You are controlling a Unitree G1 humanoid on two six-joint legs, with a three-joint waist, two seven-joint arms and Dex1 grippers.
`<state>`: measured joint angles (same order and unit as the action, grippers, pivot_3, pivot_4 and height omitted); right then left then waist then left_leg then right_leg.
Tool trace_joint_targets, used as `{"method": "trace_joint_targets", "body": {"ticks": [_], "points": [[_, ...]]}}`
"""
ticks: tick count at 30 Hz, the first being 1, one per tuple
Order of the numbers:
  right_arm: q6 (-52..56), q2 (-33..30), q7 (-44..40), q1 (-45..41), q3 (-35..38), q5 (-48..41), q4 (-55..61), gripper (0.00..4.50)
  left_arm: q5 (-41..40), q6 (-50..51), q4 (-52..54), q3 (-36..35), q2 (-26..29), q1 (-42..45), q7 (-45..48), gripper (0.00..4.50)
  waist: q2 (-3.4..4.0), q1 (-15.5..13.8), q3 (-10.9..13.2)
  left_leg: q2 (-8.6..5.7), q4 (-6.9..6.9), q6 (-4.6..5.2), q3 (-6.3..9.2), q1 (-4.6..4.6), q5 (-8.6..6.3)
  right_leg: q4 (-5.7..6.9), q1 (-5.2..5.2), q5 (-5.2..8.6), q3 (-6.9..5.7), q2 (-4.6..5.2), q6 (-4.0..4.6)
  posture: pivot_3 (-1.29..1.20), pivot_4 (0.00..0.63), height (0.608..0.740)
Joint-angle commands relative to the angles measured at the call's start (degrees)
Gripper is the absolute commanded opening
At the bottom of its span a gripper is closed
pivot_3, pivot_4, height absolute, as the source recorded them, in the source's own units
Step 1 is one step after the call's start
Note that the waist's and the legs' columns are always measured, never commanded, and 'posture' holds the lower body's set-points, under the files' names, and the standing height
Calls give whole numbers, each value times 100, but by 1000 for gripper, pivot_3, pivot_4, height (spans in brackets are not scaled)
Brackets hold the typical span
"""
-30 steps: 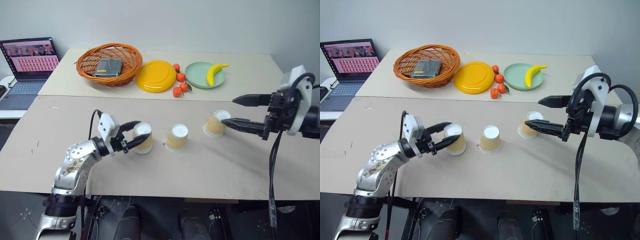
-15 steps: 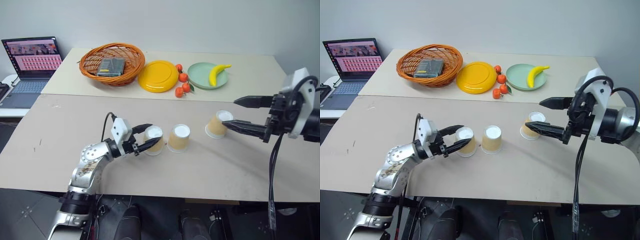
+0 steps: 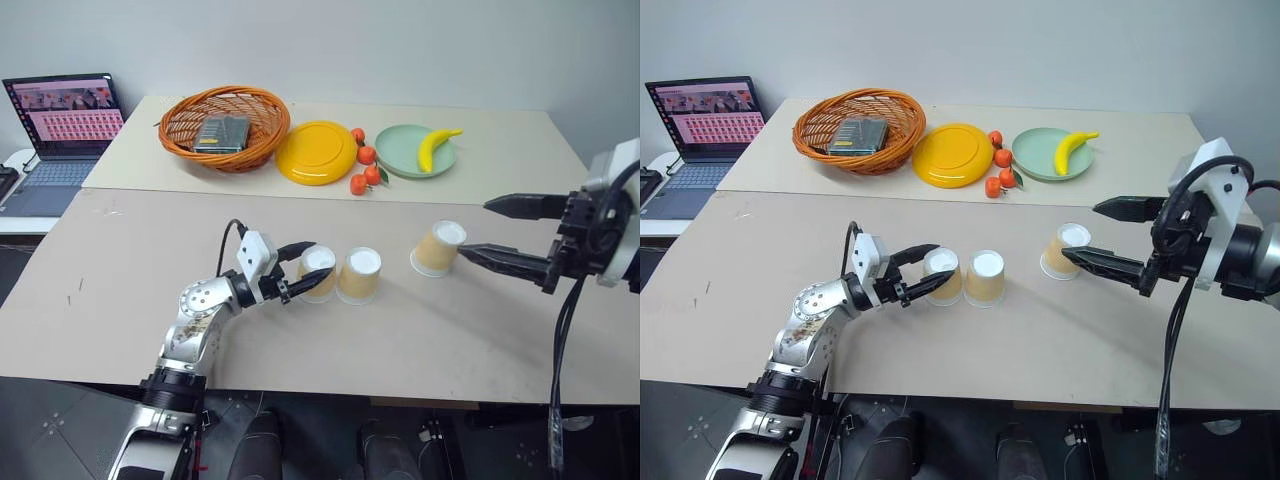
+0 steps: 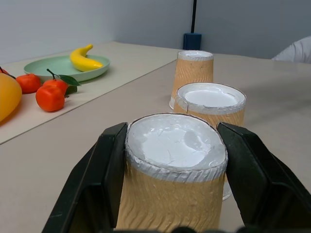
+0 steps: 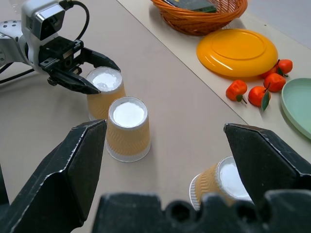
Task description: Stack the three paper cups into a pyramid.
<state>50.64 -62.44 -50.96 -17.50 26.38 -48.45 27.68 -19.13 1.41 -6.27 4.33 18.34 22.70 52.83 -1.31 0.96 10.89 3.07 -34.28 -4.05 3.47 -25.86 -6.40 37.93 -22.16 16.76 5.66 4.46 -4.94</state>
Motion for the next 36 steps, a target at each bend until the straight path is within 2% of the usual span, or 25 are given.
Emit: {"method": "trace_joint_targets", "body": {"ticks": [1, 6, 8, 11, 25, 32, 36], "points": [[-11, -126, 44, -4, 321, -70, 129, 4500, 25, -186, -16, 35, -74, 81, 46, 2459, 0, 0, 0, 0, 0, 0, 0, 0, 0, 0, 0, 0, 0, 0, 0, 0, 150, 732], [31, -155, 67, 69, 419, -125, 209, 4500, 41, -236, -53, 78, -144, 83, 38, 2459, 0, -7, 0, 0, -2, 0, 0, 0, 0, 1, 1, 0, 0, 0, 0, 0, 150, 732], [42, -166, 73, 70, 430, -134, 216, 4500, -34, -166, -56, 87, -173, 80, 75, 3457, 0, -8, 0, 0, -1, 0, 0, 0, 0, 0, 1, 0, 0, 0, 0, 0, 150, 732], [56, -187, 89, 49, 426, -152, 217, 4500, -60, -109, -2, 104, -209, 60, 76, 4471, 0, -6, 0, 0, -1, 0, 0, 0, 0, 0, 1, 0, 0, 0, 0, 0, 150, 732], [-93, -165, 36, -16, 251, -58, 43, 4500, -586, 853, 1108, -140, -141, 328, -248, 4490, 0, -1, 0, 0, -2, 0, 0, 0, 0, 1, 1, 0, 0, 0, 0, 0, 150, 732], [-330, 9, -17, 263, 208, 242, -290, 4500, -896, 1586, 1535, -537, 326, 1111, -485, 4490, -2, 5, 1, 0, -2, 0, 1, 0, 0, 0, 1, 0, -1, -1, -2, 0, 150, 732], [-777, 305, -11, 743, 227, 696, -690, 4500, -1643, 2702, 1950, -827, 831, 1613, -440, 4490, -4, -7, 1, -1, -3, 0, 3, -6, 0, -2, 1, 1, -3, 0, -4, 0, 150, 732]]}}
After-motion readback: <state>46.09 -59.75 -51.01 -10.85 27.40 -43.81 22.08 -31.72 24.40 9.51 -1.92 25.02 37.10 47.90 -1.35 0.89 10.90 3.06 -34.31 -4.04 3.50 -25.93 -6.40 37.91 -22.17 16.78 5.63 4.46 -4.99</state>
